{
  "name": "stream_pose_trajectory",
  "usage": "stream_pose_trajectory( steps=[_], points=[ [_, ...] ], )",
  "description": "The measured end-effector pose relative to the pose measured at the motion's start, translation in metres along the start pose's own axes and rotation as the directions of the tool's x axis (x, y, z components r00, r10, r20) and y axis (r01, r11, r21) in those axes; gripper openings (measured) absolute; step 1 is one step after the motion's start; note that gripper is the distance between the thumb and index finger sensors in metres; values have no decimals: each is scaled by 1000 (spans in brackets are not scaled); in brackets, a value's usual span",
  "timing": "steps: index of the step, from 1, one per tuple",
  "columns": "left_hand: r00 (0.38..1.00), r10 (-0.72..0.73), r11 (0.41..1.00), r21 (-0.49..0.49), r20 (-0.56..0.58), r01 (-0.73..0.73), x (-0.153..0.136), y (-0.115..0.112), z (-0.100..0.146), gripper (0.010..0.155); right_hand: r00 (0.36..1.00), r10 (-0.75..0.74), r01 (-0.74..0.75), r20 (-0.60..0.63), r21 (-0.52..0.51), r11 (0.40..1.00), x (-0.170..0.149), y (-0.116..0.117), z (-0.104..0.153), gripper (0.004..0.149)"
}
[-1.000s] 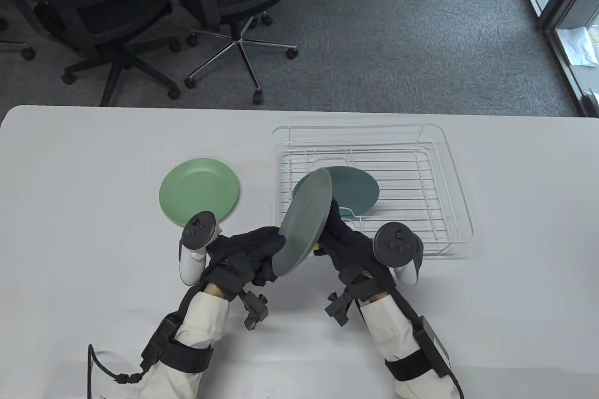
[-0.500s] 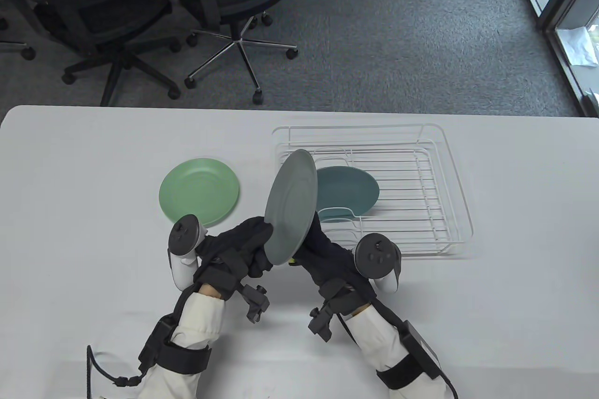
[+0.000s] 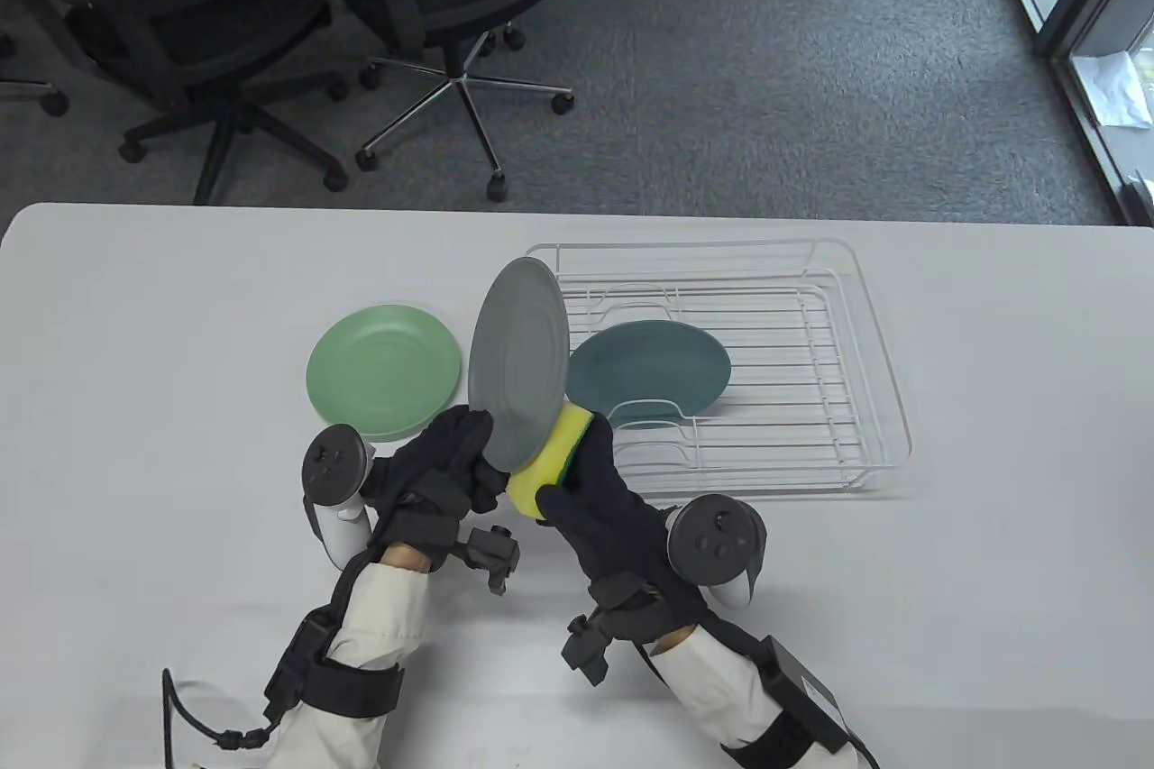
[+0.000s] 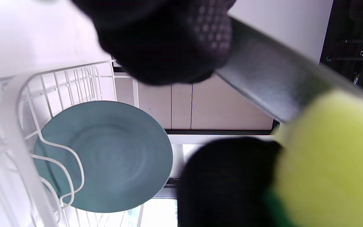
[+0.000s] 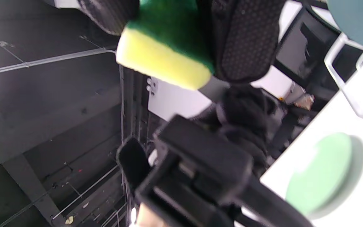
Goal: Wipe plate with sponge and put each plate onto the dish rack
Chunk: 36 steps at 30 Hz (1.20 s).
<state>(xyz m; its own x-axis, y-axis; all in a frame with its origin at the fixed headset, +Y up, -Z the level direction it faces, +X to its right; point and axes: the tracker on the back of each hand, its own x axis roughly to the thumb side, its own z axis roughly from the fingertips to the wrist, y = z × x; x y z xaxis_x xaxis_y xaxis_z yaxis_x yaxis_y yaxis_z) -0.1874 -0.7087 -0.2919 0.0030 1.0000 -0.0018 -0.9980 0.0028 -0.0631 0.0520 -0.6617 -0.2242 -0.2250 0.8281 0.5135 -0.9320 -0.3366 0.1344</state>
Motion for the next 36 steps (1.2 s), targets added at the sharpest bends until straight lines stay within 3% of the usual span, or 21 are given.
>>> stream_pose_trajectory(
  steps=[8, 16, 23, 30, 36],
  points=[
    [997, -76, 997, -29, -14, 75, -6, -8, -2, 49, 992, 117, -106, 57, -164, 981, 17, -28, 0, 73],
    [990, -135, 982, -140, -29, 130, -13, -25, -4, 49, 999, -42, 45, 21, -218, 975, 0, -66, -7, 62],
    [989, -150, 960, -239, -3, 145, -9, -40, -1, 49, 979, -202, 193, -12, -233, 953, -22, -85, -11, 61],
    [994, -108, 940, -323, 33, 112, -1, -52, 4, 48, 937, -341, 326, -82, -159, 932, -43, -81, -13, 62],
    [998, -42, 942, -331, 52, 57, 8, -54, 9, 48, 955, -273, 268, -119, -58, 962, -42, -61, -16, 66]
  ],
)
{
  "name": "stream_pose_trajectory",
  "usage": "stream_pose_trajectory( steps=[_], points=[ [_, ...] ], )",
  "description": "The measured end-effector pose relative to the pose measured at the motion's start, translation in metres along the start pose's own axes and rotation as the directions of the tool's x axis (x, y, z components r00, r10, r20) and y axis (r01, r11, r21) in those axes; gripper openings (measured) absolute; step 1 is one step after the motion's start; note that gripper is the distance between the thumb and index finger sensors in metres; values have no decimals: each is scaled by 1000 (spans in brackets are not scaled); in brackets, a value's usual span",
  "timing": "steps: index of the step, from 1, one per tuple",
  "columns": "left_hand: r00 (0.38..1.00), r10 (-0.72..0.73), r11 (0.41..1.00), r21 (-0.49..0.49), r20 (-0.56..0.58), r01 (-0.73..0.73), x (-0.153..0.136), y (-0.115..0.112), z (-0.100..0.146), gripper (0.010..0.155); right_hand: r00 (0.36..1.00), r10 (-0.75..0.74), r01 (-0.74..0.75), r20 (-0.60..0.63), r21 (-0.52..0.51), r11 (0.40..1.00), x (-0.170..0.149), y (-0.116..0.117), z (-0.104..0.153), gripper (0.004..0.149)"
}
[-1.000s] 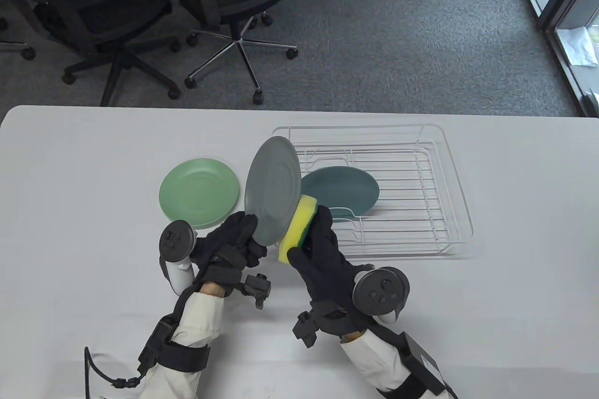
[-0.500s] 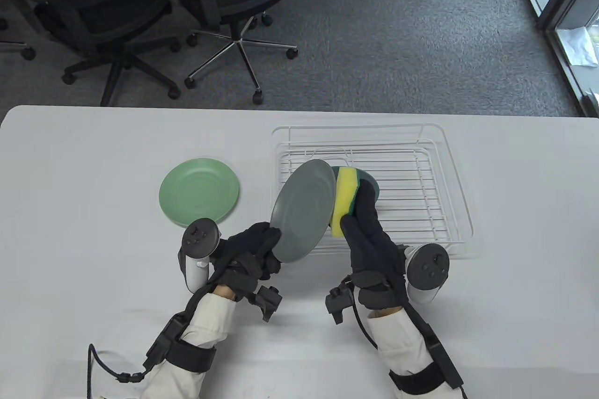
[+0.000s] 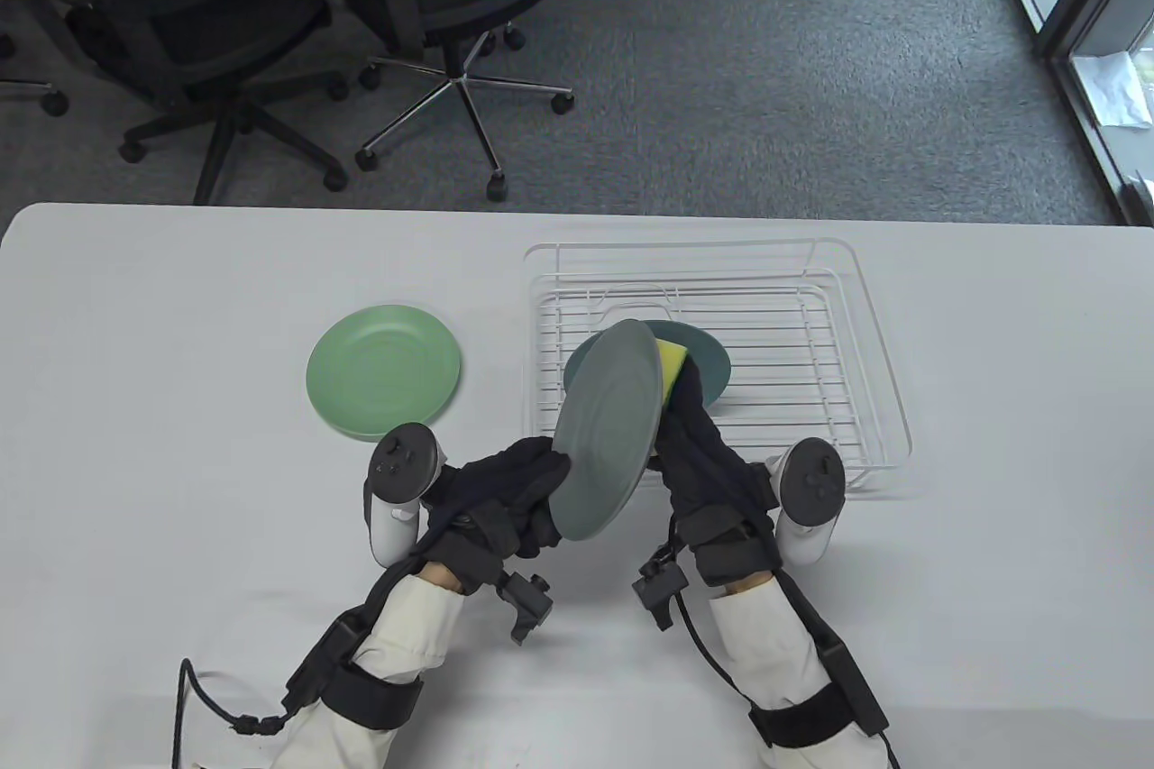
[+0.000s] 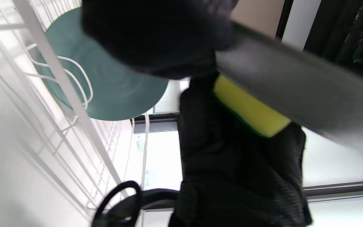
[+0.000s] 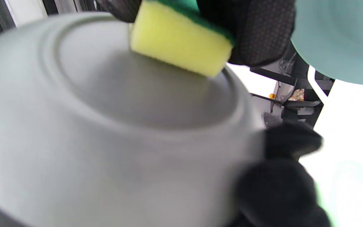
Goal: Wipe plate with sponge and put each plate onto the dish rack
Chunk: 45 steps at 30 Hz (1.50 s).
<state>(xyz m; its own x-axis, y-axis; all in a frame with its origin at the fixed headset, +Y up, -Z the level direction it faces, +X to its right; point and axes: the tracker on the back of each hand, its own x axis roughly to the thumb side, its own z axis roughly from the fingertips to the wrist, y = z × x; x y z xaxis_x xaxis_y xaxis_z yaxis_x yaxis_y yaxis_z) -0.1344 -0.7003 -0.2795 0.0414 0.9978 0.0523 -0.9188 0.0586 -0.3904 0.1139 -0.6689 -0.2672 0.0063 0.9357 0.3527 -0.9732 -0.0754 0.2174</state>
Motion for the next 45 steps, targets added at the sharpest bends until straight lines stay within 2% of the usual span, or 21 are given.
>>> stream_pose_trajectory(
  steps=[5, 8, 13, 16, 22, 27, 30, 37, 41, 45],
  points=[
    [999, 32, 996, 83, 18, -33, 2, 11, 3, 47, 996, 87, -87, -3, 93, 992, 2, 20, 0, 70],
    [996, 87, 987, 132, 9, -88, -1, 21, 4, 47, 995, 104, -102, -2, 190, 976, 8, 29, 2, 72],
    [994, 108, 980, 167, -5, -105, -7, 31, 4, 48, 993, 113, -120, 46, 228, 966, 28, 33, 7, 74],
    [995, 98, 981, 170, -17, -94, -9, 32, 3, 48, 984, 148, -164, 99, 177, 971, 42, 30, 10, 74],
    [999, 29, 988, 154, -45, -22, -13, 24, 0, 48, 956, 242, -243, 167, -18, 970, 56, 12, 16, 72],
    [997, -33, 993, 108, -65, 40, -15, 17, -2, 48, 955, 265, -249, 132, -128, 960, 47, -6, 13, 68],
    [996, -56, 995, 77, -70, 61, -16, 13, -4, 48, 965, 243, -225, 99, -159, 961, 37, -15, 10, 65],
    [997, -67, 998, 5, -28, 67, -7, 3, -3, 48, 996, 86, -86, 7, -65, 994, 10, -23, 1, 64],
    [1000, -5, 1000, -22, 7, 5, 1, -2, -1, 47, 1000, 13, -13, -24, 24, 1000, -2, -12, -2, 65],
    [998, 48, 999, 7, 37, -48, 7, 1, 3, 47, 999, 35, -31, -35, 103, 994, -7, 7, -3, 66]
  ],
)
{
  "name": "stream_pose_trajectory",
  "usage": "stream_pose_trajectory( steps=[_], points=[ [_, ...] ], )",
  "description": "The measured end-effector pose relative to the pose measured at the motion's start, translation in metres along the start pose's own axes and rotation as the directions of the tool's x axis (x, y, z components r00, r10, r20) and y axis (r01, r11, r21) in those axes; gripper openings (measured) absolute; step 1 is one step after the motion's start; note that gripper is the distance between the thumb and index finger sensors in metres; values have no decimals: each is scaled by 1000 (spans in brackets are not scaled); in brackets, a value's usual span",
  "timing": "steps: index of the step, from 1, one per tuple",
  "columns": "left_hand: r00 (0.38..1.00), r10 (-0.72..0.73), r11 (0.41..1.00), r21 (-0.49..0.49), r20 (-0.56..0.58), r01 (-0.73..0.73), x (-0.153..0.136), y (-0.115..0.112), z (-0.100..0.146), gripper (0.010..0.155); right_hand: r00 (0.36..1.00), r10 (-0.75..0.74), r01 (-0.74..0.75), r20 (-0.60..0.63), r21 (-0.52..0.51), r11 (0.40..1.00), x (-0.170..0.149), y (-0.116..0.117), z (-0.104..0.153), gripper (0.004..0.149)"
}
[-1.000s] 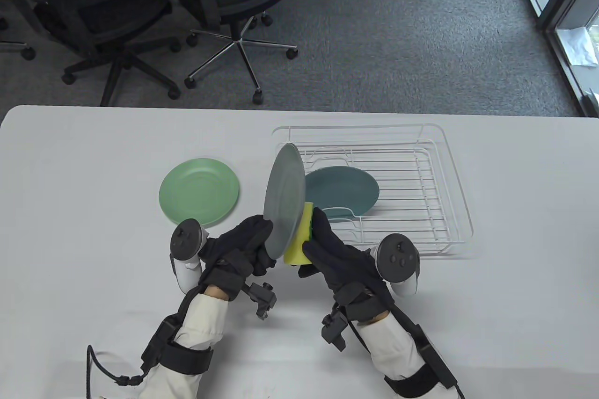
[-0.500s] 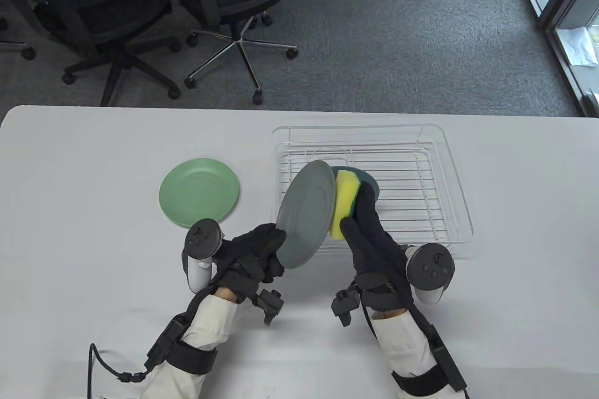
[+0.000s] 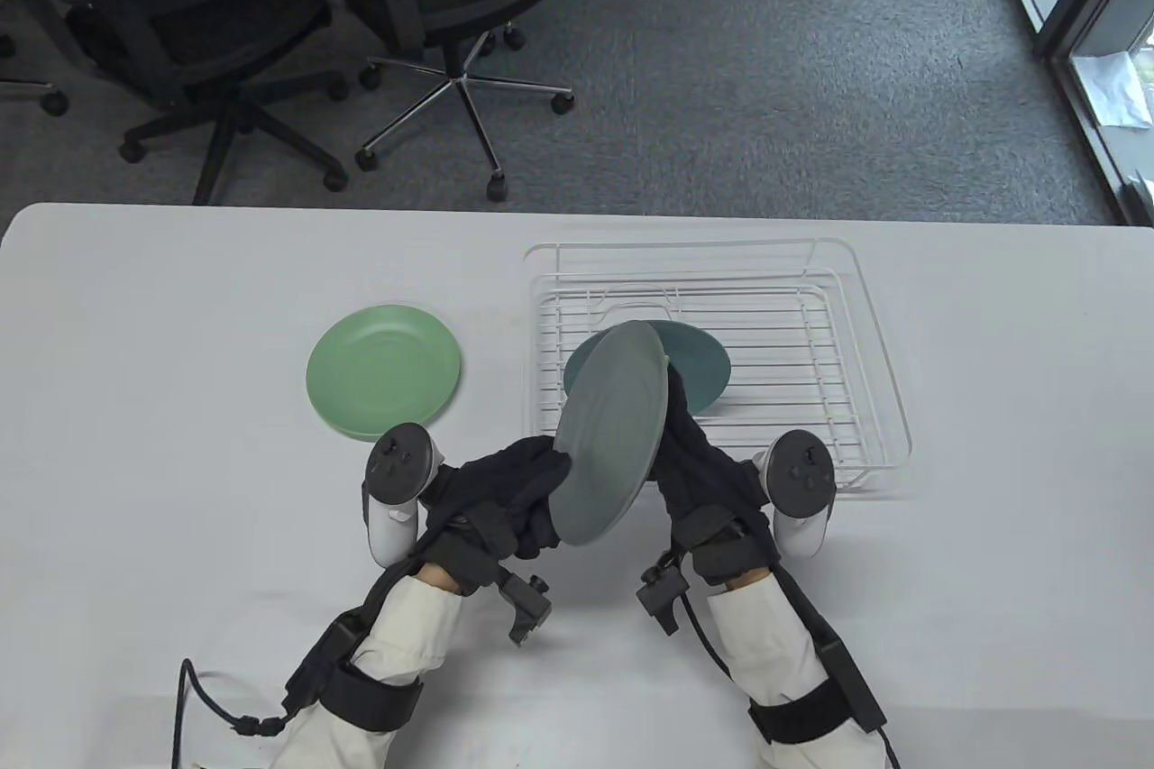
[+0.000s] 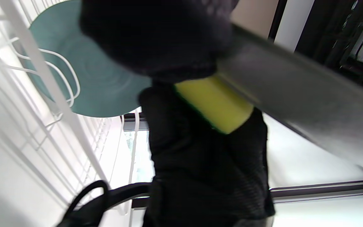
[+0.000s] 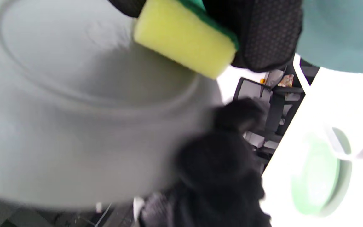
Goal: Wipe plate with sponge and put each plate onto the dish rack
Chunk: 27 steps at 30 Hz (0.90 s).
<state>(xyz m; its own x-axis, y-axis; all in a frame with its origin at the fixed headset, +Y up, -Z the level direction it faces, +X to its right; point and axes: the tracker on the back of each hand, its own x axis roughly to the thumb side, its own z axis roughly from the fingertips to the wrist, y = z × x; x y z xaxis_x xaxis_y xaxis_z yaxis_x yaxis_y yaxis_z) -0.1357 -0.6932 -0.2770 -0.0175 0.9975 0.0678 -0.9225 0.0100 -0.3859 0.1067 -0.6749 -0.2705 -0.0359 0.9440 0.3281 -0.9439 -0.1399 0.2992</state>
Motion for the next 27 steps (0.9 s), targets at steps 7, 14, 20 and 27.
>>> stream_pose_trajectory(
  steps=[7, 14, 20, 27],
  points=[
    [999, -27, 980, 199, 19, 22, 0, 20, 5, 46, 999, -23, 27, -40, 116, 993, -2, 30, 0, 69],
    [998, -63, 954, 292, -21, 66, -9, 41, 5, 47, 968, -238, 249, -81, 175, 953, 3, 29, 1, 69],
    [994, -92, 945, 312, -51, 103, -15, 45, 4, 47, 965, -264, 262, 2, 104, 959, 19, 3, 3, 69],
    [997, -56, 954, 297, 61, 35, -18, 51, 0, 45, 938, -332, 337, 101, -25, 941, 27, -43, 9, 69]
  ],
)
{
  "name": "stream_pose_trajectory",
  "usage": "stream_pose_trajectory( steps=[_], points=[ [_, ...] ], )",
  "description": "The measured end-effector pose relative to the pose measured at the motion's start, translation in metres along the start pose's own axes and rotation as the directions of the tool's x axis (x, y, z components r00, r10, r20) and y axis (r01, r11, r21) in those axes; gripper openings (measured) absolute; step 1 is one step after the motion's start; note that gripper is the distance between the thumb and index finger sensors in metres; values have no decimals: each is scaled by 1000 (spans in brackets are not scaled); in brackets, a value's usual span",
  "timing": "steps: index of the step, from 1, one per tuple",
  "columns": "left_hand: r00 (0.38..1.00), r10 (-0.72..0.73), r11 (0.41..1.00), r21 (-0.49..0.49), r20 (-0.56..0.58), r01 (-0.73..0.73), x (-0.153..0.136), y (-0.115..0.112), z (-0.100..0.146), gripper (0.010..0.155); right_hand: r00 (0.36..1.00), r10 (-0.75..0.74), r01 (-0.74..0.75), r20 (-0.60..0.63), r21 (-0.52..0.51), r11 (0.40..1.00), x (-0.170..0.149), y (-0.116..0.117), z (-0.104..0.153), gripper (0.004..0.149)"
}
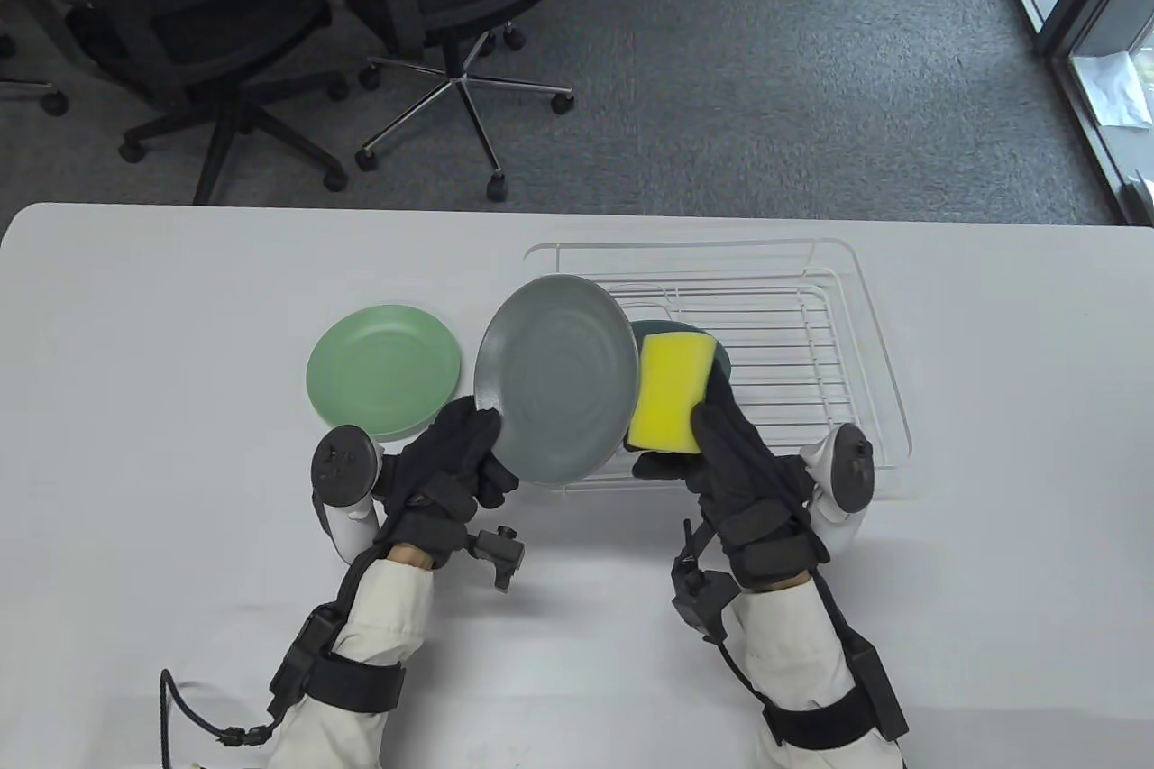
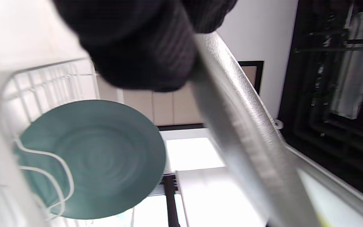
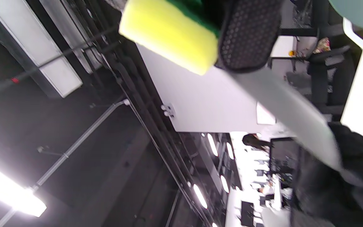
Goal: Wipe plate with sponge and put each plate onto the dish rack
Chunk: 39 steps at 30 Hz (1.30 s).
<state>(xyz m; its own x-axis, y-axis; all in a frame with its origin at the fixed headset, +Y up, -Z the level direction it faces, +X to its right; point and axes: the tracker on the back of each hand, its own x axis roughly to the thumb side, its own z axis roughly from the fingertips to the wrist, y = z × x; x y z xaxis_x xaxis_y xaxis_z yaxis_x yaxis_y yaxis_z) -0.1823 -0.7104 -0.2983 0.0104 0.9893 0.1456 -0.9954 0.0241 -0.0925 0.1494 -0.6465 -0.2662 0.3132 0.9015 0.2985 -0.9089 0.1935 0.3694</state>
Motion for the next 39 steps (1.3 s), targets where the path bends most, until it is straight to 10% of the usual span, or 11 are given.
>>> stream_pose_trajectory(
  steps=[10, 16, 31, 39],
  points=[
    [813, -532, 847, 155, 239, 509, 37, -12, -18, 43, 995, -65, 73, 70, -119, 990, 14, -35, 8, 69],
    [606, -754, 653, 190, 253, 733, 52, -40, -38, 40, 995, -90, 95, 48, -108, 990, 8, -32, 6, 69],
    [207, -941, 253, 151, 267, 955, 45, -110, -68, 39, 993, -112, 115, 33, -109, 987, 6, -32, 5, 68],
    [138, -958, 156, 56, 251, 986, 42, -132, -74, 40, 993, -117, 119, 25, -90, 989, 5, -30, 4, 68]
  ],
)
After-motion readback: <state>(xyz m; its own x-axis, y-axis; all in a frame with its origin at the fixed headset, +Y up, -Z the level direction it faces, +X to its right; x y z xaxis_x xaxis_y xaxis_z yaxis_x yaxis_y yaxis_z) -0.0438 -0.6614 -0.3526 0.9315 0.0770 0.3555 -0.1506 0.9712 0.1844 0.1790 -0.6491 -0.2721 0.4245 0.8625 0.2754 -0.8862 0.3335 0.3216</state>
